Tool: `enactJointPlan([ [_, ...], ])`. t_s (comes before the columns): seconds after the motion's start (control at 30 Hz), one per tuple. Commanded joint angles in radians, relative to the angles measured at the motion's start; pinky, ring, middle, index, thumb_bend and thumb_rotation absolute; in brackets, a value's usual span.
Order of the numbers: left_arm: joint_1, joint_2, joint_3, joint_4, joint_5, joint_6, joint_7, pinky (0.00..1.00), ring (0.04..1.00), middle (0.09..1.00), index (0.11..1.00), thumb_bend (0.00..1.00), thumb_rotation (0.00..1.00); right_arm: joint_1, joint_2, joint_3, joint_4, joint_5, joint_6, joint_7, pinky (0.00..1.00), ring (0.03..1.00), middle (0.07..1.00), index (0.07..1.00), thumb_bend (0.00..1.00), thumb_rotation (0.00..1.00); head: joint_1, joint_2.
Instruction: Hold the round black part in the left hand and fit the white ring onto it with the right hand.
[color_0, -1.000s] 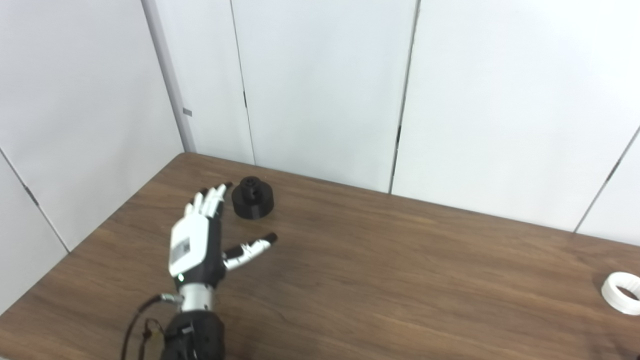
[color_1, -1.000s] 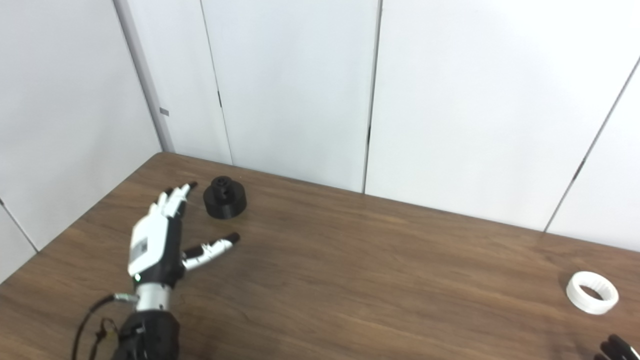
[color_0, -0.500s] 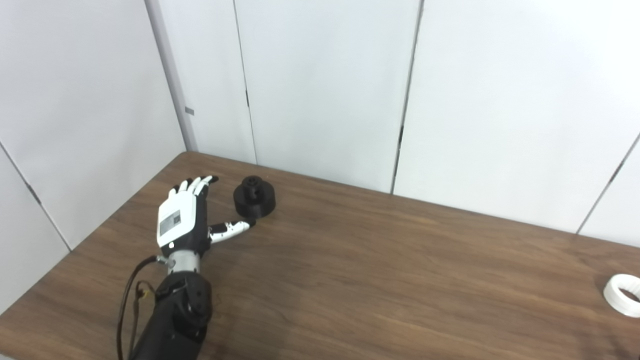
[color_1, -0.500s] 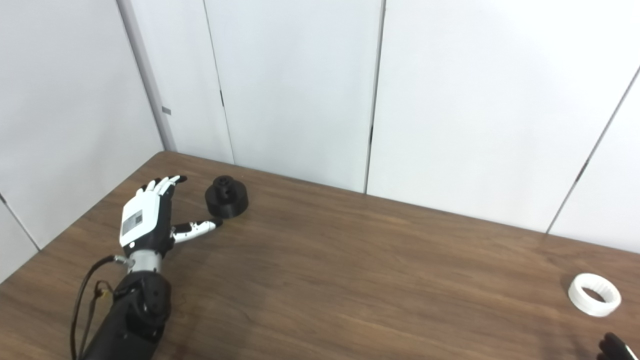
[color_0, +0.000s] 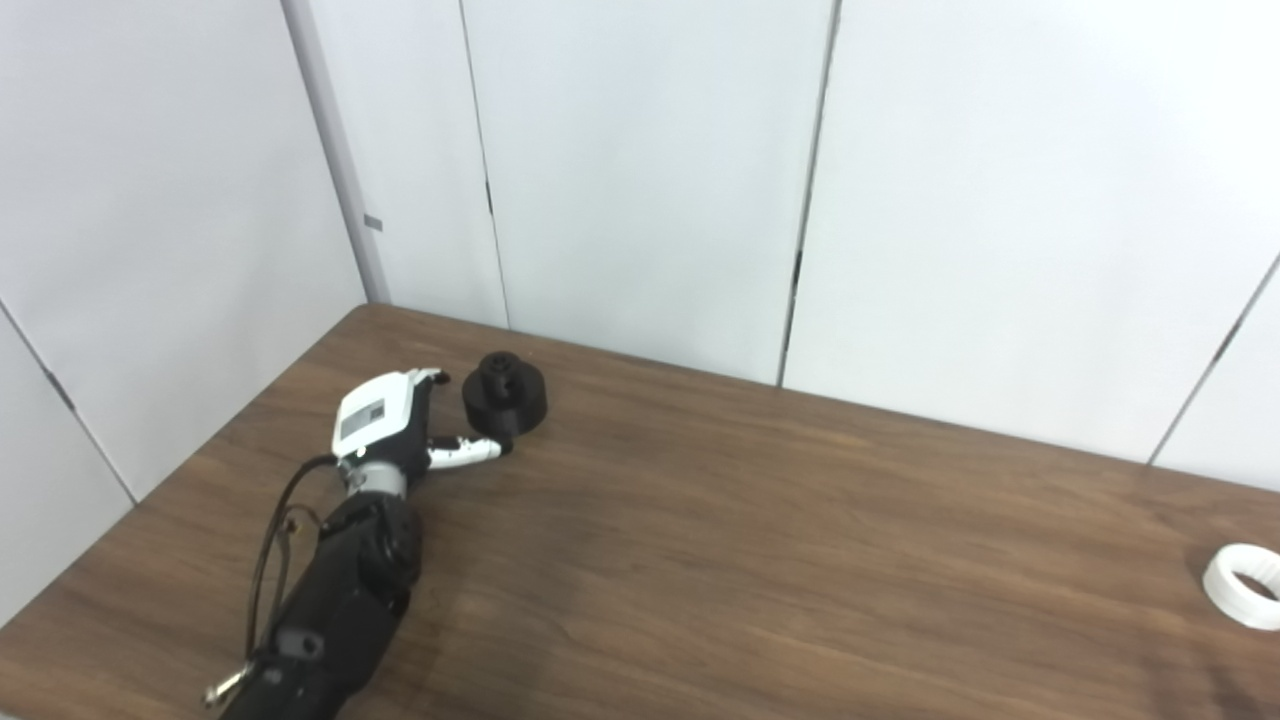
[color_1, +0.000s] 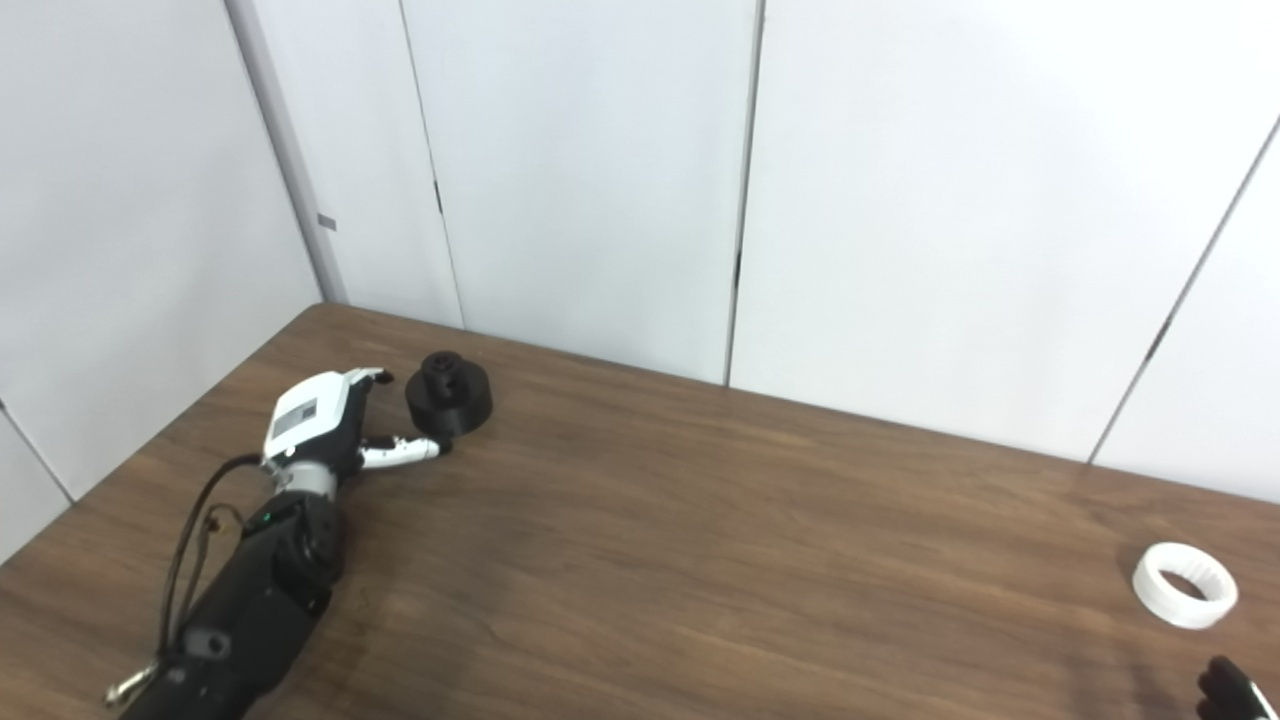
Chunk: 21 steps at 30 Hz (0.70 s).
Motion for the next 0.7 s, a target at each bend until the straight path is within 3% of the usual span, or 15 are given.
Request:
enactJointPlan([
  [0.0,-0.070,0.056,-0.013,0.010,-0.009,-0.025,-0.015,0.99,0.969,0.932,0.852,1.00,0.54,-0.017,-0.004,-0.003,-0.036,0.001,-0.014,-0.004,0.91,0.966,0.940,0.915,0.57,1.00,0.001,0.001],
  [0.13,-0.087,0.066,-0.023,0.041,-0.038,-0.031,-0.014,0.99,0.965,0.925,0.848,1.00,0.53,-0.016,-0.002,-0.002,-0.040,-0.010,-0.018,-0.007,0.85,0.940,0.929,0.912,0.57,1.00,0.001,0.002],
  [0.3,-0.104,0.066,-0.029,0.079,-0.047,-0.033,0.009,0.99,0.954,0.921,0.844,1.00,0.52,-0.016,-0.001,-0.003,-0.040,-0.016,-0.018,-0.006,0.88,0.958,0.933,0.911,0.57,1.00,0.003,0.005],
  [0.67,-0.163,0.075,-0.055,0.134,-0.076,-0.041,-0.007,1.00,0.970,0.930,0.868,1.00,0.56,-0.015,-0.001,-0.002,-0.046,-0.016,-0.015,-0.004,0.95,0.969,0.940,0.931,0.60,1.00,-0.002,0.017],
])
